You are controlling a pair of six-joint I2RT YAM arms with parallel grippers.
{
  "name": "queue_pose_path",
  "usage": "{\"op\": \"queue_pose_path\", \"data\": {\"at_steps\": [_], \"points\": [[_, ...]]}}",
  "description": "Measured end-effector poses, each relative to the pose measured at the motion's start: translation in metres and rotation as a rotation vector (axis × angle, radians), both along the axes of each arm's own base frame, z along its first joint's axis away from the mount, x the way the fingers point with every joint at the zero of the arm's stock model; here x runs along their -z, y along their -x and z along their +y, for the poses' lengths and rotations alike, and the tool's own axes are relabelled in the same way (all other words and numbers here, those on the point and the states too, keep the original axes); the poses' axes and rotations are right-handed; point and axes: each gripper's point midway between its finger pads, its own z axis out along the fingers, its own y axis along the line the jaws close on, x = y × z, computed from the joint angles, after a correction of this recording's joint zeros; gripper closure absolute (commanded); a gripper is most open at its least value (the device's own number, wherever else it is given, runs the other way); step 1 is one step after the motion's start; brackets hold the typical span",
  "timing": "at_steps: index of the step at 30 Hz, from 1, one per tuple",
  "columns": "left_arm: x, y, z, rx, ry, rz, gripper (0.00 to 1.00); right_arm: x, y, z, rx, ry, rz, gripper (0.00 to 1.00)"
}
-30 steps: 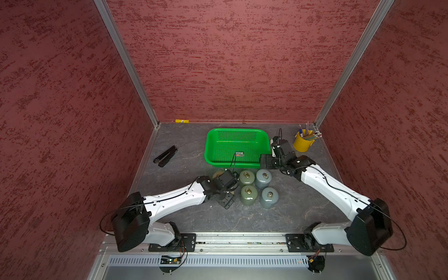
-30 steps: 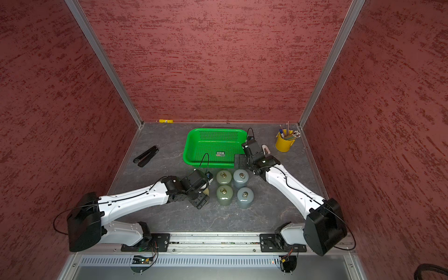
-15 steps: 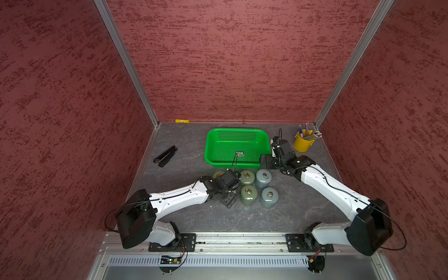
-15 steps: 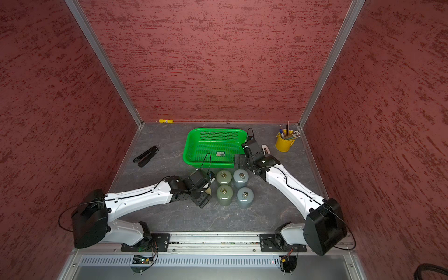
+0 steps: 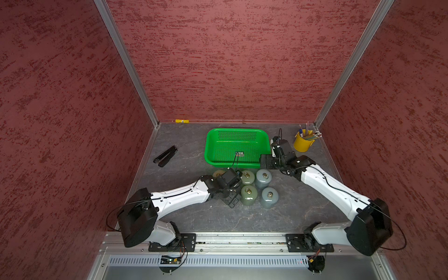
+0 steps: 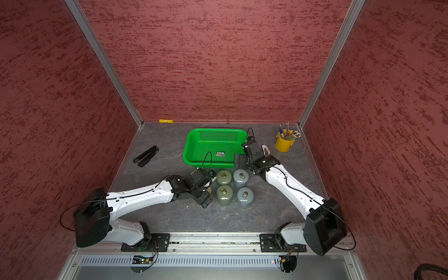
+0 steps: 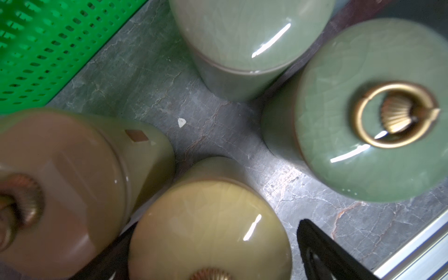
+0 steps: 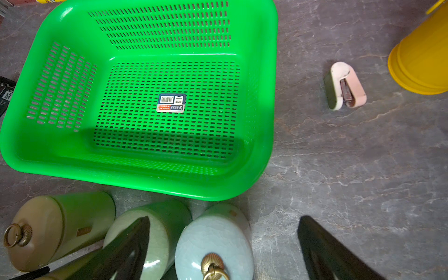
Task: Take the tea canister out of the basket
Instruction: Place the tea canister at the center of the board.
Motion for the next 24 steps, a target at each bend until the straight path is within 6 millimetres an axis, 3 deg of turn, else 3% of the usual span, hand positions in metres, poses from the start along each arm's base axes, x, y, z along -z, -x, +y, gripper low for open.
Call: {"op": "queue_pose_path", "data": {"at_steps": [5,10,13,17,21,24], "points": [[-0.030,-0.002,-0.016,0.038,0.089,-0.029,0.00,-0.002,0.000,-0.001,-0.001,0.002,-0.006,0.01],[-0.095,-0.006,-0.040,0.098,0.266,-0.104,0.00,-0.009,0.000,-0.002,0.000,-0.002,-0.028,0.01],[-0.127,-0.019,-0.039,0.079,0.371,-0.159,0.00,-0.018,0.000,-0.004,0.001,-0.003,-0.057,0.01],[-0.150,-0.065,-0.007,-0.074,0.456,-0.233,0.00,-0.027,-0.002,-0.009,0.010,0.012,-0.095,0.01],[-0.158,-0.123,0.054,-0.317,0.488,-0.321,0.00,-0.035,-0.010,-0.023,0.051,0.037,-0.139,0.01],[-0.156,-0.152,0.102,-0.479,0.496,-0.372,0.00,-0.039,-0.016,-0.042,0.102,0.052,-0.176,0.01]]}}
